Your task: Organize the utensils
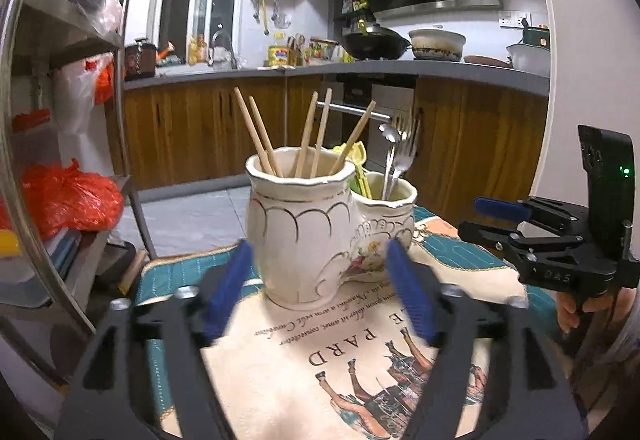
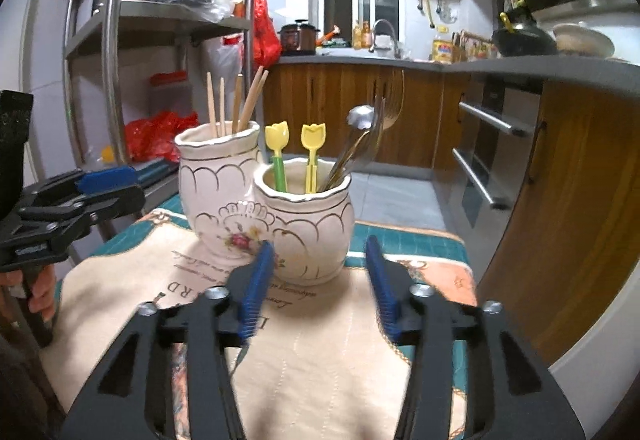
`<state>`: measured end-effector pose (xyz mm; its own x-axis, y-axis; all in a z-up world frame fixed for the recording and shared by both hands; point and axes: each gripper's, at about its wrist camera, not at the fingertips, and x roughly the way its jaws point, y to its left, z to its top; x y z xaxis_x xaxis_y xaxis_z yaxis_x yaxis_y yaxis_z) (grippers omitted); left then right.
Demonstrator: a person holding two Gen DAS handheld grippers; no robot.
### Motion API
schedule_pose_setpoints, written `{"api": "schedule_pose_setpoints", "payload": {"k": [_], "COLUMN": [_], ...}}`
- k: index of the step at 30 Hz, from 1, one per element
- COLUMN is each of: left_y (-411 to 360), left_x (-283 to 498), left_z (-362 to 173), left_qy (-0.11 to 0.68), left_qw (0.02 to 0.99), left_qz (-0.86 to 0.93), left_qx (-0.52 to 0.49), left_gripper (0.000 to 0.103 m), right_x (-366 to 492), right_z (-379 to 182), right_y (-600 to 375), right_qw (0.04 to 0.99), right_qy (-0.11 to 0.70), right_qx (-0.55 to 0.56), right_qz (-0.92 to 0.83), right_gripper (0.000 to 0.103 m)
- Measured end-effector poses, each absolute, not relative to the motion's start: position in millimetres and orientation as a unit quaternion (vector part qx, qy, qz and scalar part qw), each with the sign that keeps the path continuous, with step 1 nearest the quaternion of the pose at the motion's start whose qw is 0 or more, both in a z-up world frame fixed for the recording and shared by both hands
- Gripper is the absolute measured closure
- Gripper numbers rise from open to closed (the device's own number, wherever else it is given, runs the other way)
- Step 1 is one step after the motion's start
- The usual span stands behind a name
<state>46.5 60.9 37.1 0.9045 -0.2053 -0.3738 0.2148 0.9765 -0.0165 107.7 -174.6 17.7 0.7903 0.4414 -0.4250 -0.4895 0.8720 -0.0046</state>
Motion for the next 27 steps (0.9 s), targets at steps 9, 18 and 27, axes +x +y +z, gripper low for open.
{"api": "schedule_pose_setpoints", "payload": {"k": [9, 18, 27], "left_y": [62, 65, 67], "left_x": [40, 36, 32], "left_z": [38, 31, 32], "left_qy": [0.173, 0.18, 0.172], "left_qw": [0.982, 0.981, 0.983], "left_qz": [-0.073, -0.066, -0.068], "left_qx": [0.018, 0.012, 0.008], "left_gripper": [0.006, 0.006, 0.006], "right_x": [98, 92, 93], "right_z": [22, 20, 20], "right_y": [-183, -184, -183], "right_qw": [0.953, 0.957, 0.956], "right_qy": [0.173, 0.163, 0.166], "right_qx": [-0.047, -0.045, -0.055], "right_qz": [0.242, 0.235, 0.234], "right_gripper": [0.01, 0.007, 0.005]}}
